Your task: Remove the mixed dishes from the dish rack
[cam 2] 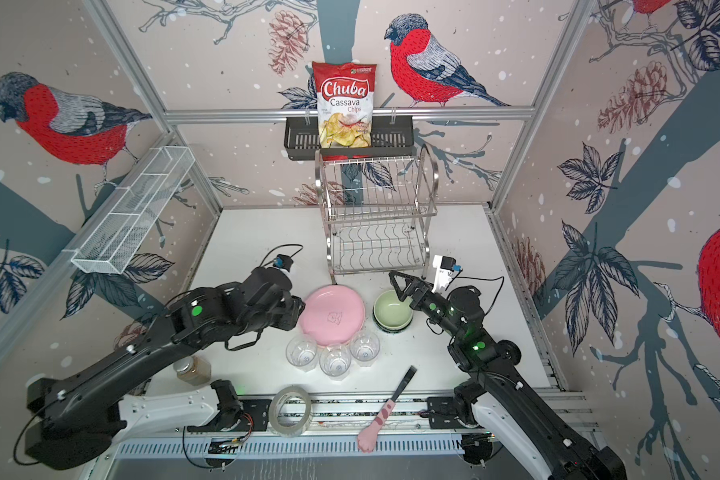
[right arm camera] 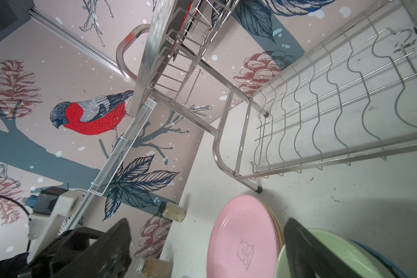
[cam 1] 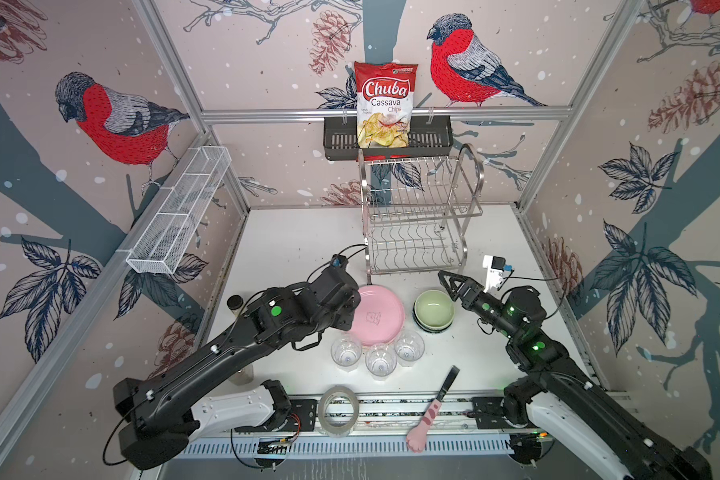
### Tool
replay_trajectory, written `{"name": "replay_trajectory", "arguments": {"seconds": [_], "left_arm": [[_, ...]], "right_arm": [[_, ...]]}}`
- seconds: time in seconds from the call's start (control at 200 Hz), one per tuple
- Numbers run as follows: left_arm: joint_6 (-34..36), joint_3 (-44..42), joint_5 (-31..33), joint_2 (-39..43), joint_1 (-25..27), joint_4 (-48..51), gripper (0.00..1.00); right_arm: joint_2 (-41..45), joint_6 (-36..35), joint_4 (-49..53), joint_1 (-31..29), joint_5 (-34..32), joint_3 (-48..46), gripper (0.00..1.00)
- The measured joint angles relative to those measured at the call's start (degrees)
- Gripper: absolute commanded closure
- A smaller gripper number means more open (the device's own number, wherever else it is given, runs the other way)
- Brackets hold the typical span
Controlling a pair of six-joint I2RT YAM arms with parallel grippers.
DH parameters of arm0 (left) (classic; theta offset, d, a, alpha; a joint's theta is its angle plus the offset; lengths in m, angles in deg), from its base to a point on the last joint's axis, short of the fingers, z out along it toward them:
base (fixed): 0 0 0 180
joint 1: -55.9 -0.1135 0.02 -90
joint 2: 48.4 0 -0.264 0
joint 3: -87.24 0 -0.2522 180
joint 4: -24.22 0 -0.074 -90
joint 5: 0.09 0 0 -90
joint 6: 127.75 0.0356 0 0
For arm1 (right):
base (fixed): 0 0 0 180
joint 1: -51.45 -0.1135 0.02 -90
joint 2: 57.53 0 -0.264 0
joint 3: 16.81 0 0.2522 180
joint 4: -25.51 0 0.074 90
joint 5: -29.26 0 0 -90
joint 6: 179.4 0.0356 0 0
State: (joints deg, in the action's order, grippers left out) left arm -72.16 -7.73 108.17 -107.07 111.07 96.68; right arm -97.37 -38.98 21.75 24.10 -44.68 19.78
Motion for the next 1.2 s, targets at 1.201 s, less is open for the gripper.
{"name": "replay_trajectory", "arguments": {"seconds": [1.201], "left_arm": [[20.94, -27.43, 25.92, 21.0, 0.0, -53.99, 0.02]], "right_arm": [[9.86, -25.27, 9.2, 0.26, -30.23, 4.85, 0.01]]}}
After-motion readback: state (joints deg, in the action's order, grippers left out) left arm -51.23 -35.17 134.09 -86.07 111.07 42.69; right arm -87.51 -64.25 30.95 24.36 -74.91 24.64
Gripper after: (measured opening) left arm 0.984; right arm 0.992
